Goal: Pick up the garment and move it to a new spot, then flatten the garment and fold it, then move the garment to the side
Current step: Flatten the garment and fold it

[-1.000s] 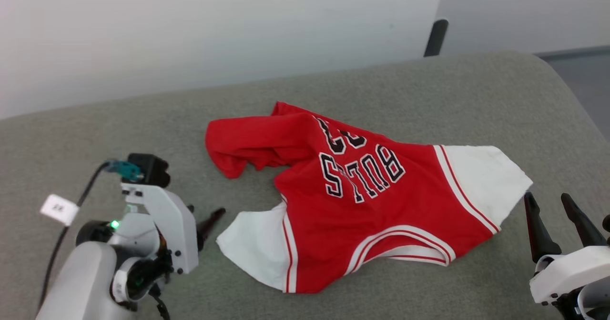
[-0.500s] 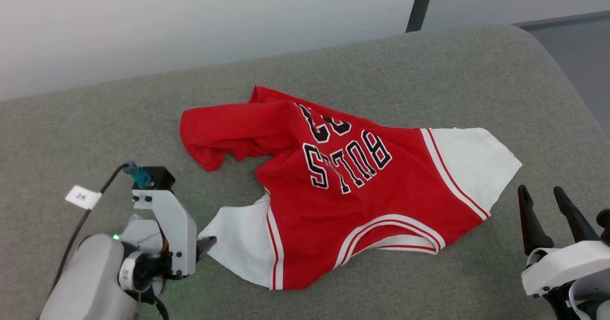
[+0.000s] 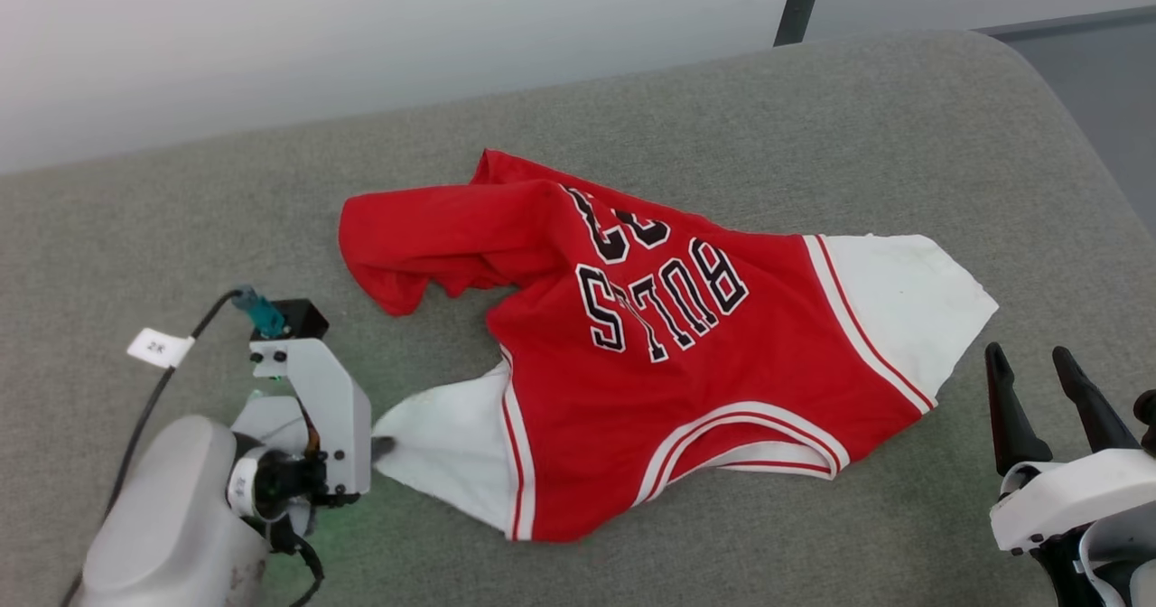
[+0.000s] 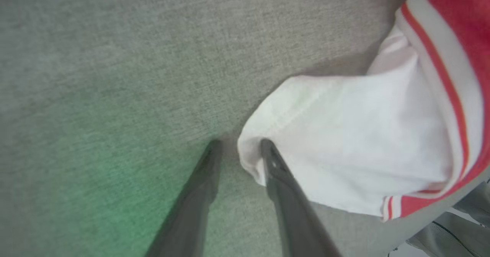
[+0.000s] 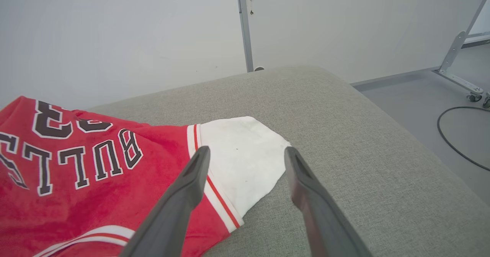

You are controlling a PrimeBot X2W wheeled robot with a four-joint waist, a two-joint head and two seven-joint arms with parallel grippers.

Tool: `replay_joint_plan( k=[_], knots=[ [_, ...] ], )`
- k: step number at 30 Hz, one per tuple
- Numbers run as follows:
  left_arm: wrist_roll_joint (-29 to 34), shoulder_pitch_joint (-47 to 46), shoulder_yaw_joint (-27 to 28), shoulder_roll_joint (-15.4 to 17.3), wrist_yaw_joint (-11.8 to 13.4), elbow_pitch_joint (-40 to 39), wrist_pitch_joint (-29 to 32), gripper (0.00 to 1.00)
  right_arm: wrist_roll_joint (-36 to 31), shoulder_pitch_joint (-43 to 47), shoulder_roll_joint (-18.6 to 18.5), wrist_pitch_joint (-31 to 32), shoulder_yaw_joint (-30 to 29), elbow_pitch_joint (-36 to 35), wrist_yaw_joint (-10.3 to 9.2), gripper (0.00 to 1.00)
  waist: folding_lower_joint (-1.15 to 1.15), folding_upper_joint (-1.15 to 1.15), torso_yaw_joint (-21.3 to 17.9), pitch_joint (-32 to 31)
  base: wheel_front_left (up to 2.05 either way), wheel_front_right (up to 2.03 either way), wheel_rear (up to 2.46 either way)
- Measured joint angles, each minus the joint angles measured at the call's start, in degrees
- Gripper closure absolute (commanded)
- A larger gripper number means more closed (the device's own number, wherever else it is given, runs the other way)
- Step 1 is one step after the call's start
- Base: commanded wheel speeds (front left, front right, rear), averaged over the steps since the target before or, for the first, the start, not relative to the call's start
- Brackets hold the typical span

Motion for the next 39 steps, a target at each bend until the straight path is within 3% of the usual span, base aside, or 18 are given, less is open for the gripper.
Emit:
replay_joint_plan(
  k=[4, 10, 18, 24, 39],
  knots=[
    [-0.3, -0.8, 0.3, -0.6, 1.3, 0.9, 0.4, 1.0, 0.4, -0.3, -0.1, -0.5, -0.1, 0.5, 0.0, 0.0, 0.0, 0.0, 0.4, 0.2, 0.0, 0.0, 0.0],
    [0.0, -1.4, 0.1, 0.8, 1.3, 0.5, 0.6, 1.0, 0.6, -0.6, -0.3, -1.0, -0.5, 1.1, 0.0, 0.0, 0.0, 0.0, 1.3, 0.2, 0.0, 0.0, 0.0],
    [0.9, -0.7, 2.4, 7.9, 2.2, -0.3, 0.9, 1.0, 0.9, -0.9, -0.8, -0.9, -0.8, 1.6, 0.0, 0.0, 0.0, 0.0, 2.4, -0.1, 0.0, 0.0, 0.0],
    [0.9, 2.3, 4.0, 11.2, 3.9, -2.5, 1.5, 1.0, 0.9, -0.8, -1.0, -0.3, -1.1, 1.6, 0.0, 0.0, 0.0, 0.0, 3.5, -0.5, 0.0, 0.0, 0.0],
    [-1.1, 12.6, 7.3, 13.4, 9.1, -9.4, 2.4, 1.0, 0.4, -0.1, -0.9, 1.6, -1.8, 0.1, 0.0, 0.0, 0.0, 0.0, 5.8, -0.9, 0.0, 0.0, 0.0]
  ],
)
